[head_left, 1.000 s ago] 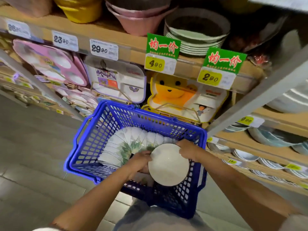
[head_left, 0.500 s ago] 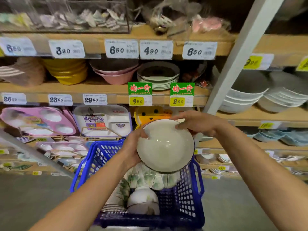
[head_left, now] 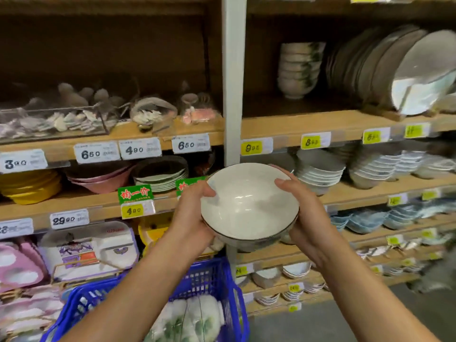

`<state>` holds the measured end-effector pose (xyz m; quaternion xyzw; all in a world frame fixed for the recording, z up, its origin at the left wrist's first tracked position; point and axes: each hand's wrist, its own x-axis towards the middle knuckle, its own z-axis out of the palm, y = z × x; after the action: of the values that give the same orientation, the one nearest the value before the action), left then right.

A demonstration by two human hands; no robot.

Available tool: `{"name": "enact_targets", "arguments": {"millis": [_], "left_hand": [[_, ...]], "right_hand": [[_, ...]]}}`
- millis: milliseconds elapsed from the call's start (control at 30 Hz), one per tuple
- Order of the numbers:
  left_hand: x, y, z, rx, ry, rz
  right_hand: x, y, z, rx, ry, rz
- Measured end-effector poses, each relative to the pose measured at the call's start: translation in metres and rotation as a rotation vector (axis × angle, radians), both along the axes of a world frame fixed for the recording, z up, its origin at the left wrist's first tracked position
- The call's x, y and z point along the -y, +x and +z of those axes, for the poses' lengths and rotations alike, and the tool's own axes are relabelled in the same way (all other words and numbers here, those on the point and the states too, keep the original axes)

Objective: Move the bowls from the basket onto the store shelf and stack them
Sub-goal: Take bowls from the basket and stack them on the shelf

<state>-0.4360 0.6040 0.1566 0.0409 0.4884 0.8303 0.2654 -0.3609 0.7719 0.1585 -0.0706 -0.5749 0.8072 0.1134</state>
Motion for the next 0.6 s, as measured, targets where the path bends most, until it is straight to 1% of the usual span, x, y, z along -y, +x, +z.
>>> {"name": "enact_targets", "arguments": {"millis": [133, 367, 600], "left_hand": [[-0.065, 0.017, 0.019, 0.011, 0.058, -0.033], [-0.17, 0.037, 0.046, 0.011, 0.014, -0.011], [-0.246, 0.039, 0.078, 0.019, 0.003, 0.014]], "right_hand": [[-0.057, 0.017, 0.016, -0.027, -0.069, -0.038], [-0.162, 0.039, 0.043, -0.054, -0.021, -0.086], [-0.234, 0.036, 0.068, -0.026, -0.09, -0.162]]}}
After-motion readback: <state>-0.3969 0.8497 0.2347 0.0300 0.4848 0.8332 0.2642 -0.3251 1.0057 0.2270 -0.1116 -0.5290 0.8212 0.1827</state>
